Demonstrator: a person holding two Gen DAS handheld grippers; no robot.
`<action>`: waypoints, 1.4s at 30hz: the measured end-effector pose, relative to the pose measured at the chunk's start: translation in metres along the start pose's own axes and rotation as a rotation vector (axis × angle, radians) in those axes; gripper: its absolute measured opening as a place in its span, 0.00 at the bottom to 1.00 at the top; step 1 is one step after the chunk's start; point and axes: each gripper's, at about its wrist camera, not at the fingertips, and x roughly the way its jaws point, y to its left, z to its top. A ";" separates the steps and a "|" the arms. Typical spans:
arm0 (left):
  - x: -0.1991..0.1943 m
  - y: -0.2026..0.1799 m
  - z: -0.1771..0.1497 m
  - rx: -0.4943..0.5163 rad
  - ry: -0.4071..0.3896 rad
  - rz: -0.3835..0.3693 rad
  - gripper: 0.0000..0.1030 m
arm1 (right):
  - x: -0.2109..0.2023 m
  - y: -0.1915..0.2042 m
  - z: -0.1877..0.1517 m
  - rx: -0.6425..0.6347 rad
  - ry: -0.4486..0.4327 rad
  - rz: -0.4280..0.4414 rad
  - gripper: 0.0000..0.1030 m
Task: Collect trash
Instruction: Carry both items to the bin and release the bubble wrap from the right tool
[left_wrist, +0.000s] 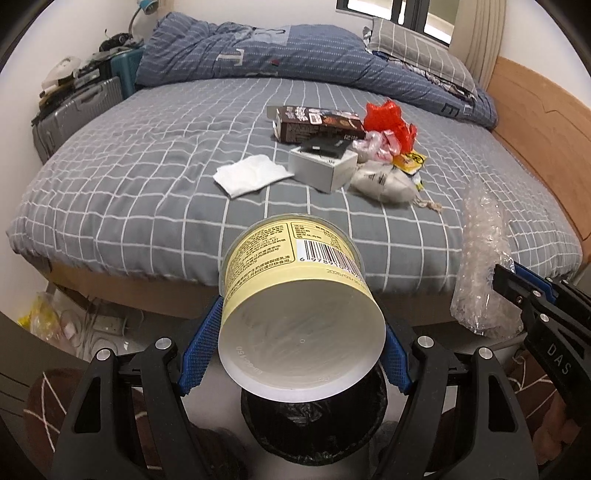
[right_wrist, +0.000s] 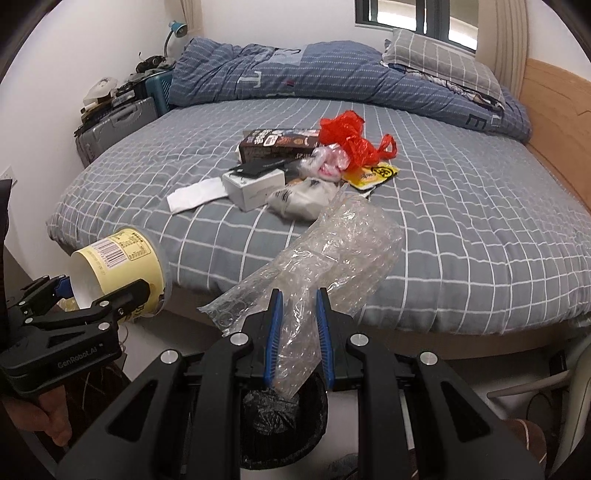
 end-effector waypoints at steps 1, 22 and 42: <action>0.000 0.000 -0.002 -0.001 0.008 -0.002 0.72 | 0.000 0.001 -0.002 -0.002 0.004 0.001 0.18; -0.009 0.017 -0.037 -0.030 0.071 -0.004 0.72 | -0.001 0.026 -0.031 0.021 0.097 0.070 0.18; 0.061 0.036 -0.051 -0.029 0.183 0.040 0.72 | 0.082 0.041 -0.058 0.021 0.275 0.103 0.19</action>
